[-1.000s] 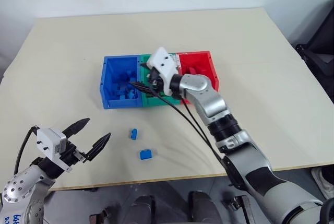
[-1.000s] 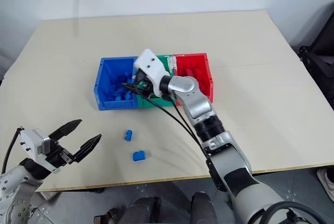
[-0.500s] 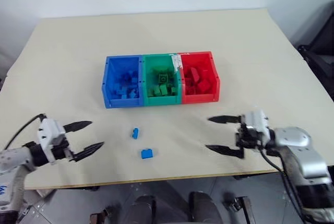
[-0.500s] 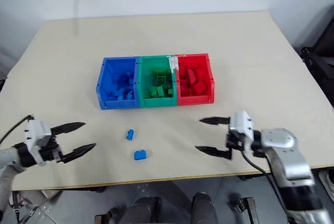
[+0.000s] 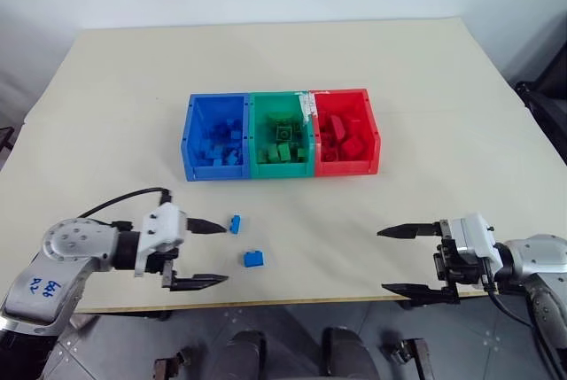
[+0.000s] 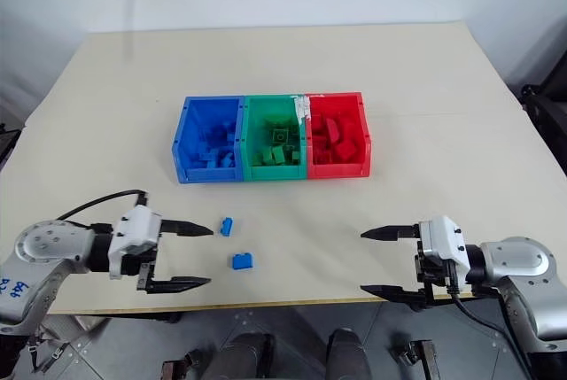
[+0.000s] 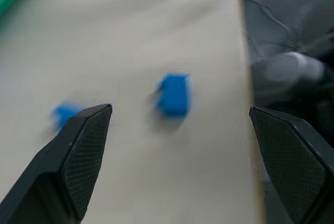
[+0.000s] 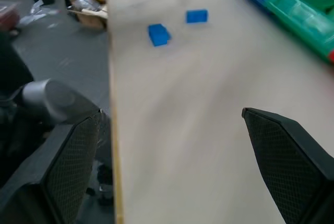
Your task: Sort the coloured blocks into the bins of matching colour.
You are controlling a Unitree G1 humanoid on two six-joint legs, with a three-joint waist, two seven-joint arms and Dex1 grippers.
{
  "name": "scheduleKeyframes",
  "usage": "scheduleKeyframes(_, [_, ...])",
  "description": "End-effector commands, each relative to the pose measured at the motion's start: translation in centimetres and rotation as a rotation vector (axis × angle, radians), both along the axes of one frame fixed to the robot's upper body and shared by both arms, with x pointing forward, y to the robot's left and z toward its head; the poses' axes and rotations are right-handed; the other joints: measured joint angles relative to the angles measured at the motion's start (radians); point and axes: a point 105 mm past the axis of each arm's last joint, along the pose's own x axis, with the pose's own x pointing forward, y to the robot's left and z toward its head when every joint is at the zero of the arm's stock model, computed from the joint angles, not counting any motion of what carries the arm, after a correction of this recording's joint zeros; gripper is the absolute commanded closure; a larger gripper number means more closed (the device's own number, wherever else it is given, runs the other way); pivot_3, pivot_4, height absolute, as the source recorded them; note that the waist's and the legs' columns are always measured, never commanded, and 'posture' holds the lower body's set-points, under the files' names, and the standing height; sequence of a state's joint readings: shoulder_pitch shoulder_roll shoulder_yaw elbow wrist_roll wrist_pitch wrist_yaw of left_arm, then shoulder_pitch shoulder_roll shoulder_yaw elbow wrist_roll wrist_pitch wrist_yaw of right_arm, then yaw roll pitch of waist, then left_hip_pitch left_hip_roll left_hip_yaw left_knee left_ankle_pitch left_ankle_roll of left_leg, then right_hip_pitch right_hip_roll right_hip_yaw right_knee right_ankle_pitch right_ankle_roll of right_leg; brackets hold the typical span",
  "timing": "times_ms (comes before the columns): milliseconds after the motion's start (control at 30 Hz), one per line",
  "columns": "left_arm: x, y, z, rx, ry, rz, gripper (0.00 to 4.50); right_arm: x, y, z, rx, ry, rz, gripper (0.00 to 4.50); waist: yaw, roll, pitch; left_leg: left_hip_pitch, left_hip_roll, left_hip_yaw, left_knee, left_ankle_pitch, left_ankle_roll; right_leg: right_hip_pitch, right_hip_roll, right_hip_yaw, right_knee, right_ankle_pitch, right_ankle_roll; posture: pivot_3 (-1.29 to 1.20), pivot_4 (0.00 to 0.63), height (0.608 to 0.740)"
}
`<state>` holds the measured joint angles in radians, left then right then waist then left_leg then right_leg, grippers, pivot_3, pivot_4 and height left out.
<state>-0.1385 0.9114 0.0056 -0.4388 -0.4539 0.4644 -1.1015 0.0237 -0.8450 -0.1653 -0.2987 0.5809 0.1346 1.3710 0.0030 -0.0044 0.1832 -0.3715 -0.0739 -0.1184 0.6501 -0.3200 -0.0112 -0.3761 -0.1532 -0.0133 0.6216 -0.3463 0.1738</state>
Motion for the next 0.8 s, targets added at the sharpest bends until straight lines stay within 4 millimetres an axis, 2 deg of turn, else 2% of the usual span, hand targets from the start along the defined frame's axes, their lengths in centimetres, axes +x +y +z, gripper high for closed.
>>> scheduleKeyframes(33, [-0.3, -1.5, -0.8, 0.117, -0.001, -0.005, 0.0, -0.3, 0.9, 1.1, 0.015, -0.058, 0.037, 0.04, -0.002, 0.0, 0.0, 0.0, 0.0, 0.0, 0.0, 0.0, 0.0, 0.0, 0.001, 0.001, 0.0, 0.0, 0.0, 0.0, 0.15, 0.74])
scheduleKeyframes(167, [0.2, -1.6, -2.2, 0.221, -0.011, 0.021, 0.0, -0.4, 1.4, 1.3, 0.022, -0.06, 0.041, 0.04, -0.003, 0.0, 0.0, 0.0, 0.0, 0.001, -0.002, -0.001, -0.001, -0.001, 0.003, 0.001, 0.0, 0.0, 0.0, 0.0, 0.15, 0.74])
scheduleKeyframes(433, [1.2, -1.8, -3.0, 0.254, 0.02, 0.085, 0.0, 0.0, 1.6, 2.2, 0.055, -0.1, 0.018, 0.04, 0.011, 0.0, 0.0, 0.0, 0.0, 0.0, 0.0, -0.001, -0.001, 0.0, 0.003, 0.001, -0.001, 0.0, -0.001, 0.0, 0.15, 0.74])
scheduleKeyframes(533, [1.1, -2.3, -3.5, 0.25, 0.034, 0.065, 0.6, 0.0, 2.0, 2.4, 0.065, -0.112, 0.025, 0.0, 0.018, 0.0, 0.0, 0.0, 0.001, 0.0, 0.0, -0.001, -0.001, 0.0, 0.003, 0.001, -0.001, 0.0, -0.001, 0.0, 0.15, 0.74])
scheduleKeyframes(667, [1.1, -2.8, -3.8, 0.233, 0.039, 0.05, 1.9, 0.1, 2.1, 2.3, 0.052, -0.122, 0.029, 0.0, 0.021, 0.0, 0.0, 0.0, 0.001, 0.0, 0.0, -0.001, -0.001, 0.0, 0.003, 0.001, -0.001, 0.0, -0.001, 0.0, 0.15, 0.74])
scheduleKeyframes(800, [1.0, -2.5, -4.6, 0.268, 0.037, 0.044, 3.17, 0.4, 2.1, 2.3, 0.054, -0.137, 0.018, 0.0, 0.021, 0.0, 0.0, 0.0, 0.0, 0.0, 0.0, -0.001, -0.001, 0.0, 0.003, 0.001, -0.001, 0.0, -0.001, 0.0, 0.15, 0.74])
